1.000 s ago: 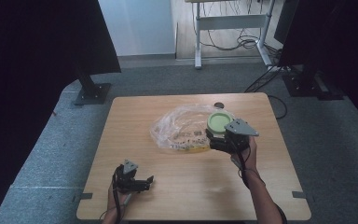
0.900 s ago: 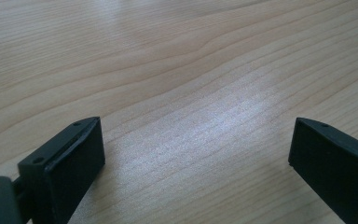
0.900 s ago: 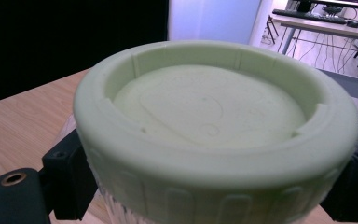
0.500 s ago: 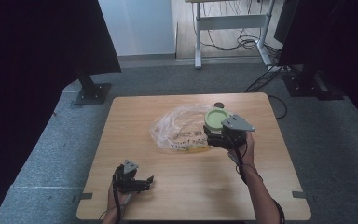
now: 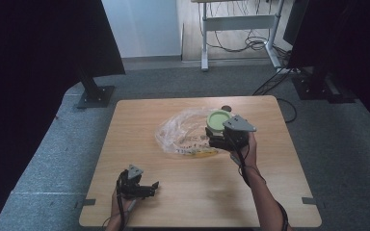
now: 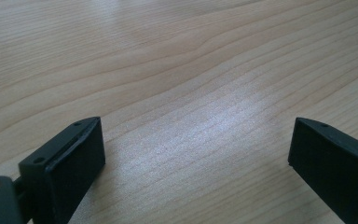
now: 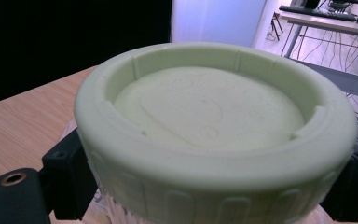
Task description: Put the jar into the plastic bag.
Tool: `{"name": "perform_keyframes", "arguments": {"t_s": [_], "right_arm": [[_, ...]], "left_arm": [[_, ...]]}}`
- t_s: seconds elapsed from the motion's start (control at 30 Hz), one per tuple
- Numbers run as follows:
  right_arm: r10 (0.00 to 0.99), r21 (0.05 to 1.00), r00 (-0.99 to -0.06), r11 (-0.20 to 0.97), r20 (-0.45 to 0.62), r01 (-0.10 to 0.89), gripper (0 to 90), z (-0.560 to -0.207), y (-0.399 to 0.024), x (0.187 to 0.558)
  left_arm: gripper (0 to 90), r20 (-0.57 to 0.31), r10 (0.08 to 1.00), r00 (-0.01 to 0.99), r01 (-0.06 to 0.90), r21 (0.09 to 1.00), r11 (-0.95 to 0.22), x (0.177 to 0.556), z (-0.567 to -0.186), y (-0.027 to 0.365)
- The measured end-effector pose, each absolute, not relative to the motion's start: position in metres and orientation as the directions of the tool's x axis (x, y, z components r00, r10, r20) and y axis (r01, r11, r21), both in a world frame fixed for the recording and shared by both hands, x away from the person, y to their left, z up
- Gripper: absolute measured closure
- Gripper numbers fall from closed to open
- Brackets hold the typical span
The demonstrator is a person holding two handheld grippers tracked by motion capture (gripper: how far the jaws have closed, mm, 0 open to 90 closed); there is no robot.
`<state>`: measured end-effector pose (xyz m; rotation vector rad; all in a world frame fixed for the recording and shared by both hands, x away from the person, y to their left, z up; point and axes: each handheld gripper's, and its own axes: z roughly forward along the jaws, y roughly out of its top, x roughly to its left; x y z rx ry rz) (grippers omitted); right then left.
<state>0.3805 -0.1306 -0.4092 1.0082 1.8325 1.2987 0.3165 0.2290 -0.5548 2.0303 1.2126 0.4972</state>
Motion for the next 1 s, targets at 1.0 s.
{"name": "perform_keyframes", "arguments": {"t_s": [1.0], "right_arm": [[0.873, 0.951, -0.485, 0.191, -0.051, 0.245, 11.1, -0.427, -0.105, 0.415]], "left_arm": [[3.5, -0.021, 0.873, 0.488, 0.600, 0.735, -0.317, 0.316, -0.555, 0.228]]}}
